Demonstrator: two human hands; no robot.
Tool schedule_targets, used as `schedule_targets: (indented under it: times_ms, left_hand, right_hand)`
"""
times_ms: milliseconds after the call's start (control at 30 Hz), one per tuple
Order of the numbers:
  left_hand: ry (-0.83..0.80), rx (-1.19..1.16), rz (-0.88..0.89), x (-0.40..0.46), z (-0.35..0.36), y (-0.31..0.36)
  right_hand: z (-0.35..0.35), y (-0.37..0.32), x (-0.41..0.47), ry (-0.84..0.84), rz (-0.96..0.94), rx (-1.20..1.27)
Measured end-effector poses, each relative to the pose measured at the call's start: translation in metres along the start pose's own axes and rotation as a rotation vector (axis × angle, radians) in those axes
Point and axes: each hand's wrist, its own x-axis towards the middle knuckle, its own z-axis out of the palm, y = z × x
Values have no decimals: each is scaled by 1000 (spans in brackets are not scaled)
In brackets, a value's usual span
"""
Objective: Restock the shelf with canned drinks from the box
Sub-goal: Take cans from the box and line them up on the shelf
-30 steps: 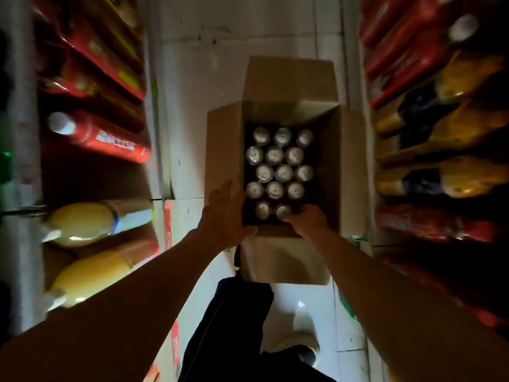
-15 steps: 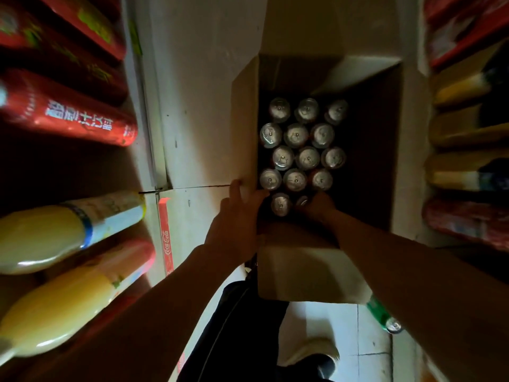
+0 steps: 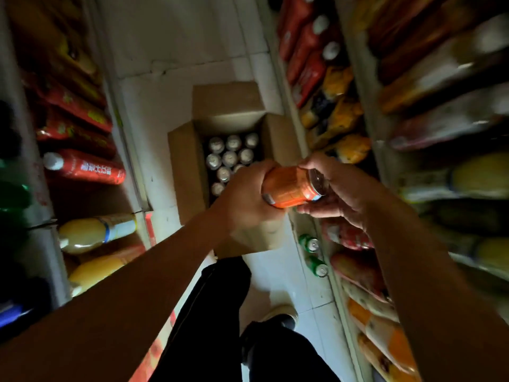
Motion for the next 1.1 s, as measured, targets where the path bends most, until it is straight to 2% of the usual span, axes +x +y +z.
schedule_targets:
  times_ms: [67, 133, 267, 300, 367, 467, 533, 633, 700, 833, 933, 1100]
  left_hand:
    - [19, 34, 88, -15, -12, 68]
    - [-32, -24, 108, -29, -22, 119]
    - [-303, -255, 115, -83, -34, 242]
    - [-354, -276, 180, -101, -33, 289]
    - [-446, -367, 223, -114, -33, 321]
    - [-688, -399, 357, -154, -14, 416]
    - [-751, -346, 411, -174, 3, 462]
    - [-693, -314, 493, -194, 38, 517]
    - [-562, -281, 556, -198, 59, 543]
    - [-412, -77, 779, -197, 107, 583]
    - [-303, 303, 903, -188, 134, 599]
    - [-300, 654, 857, -166, 165, 599]
  right_hand:
    - [-30, -13, -68, 50, -58, -62]
    - [-54, -17, -126, 38, -164, -113]
    - [-102, 0, -259, -83, -656, 41]
    - [-120, 9, -308, -32, -760, 81]
    - [-126, 22, -336, -10, -835, 181]
    - [-163, 46, -430, 219, -939, 281]
    - [-184, 63, -477, 392, -965, 298]
    - [-211, 89, -527, 699, -988, 365]
    - [-225, 103, -542, 872, -992, 425]
    - [-270, 128, -548, 1212, -881, 510]
    - [-306, 142, -532, 1351, -780, 478]
    - [-350, 146, -503, 1404, -674, 543]
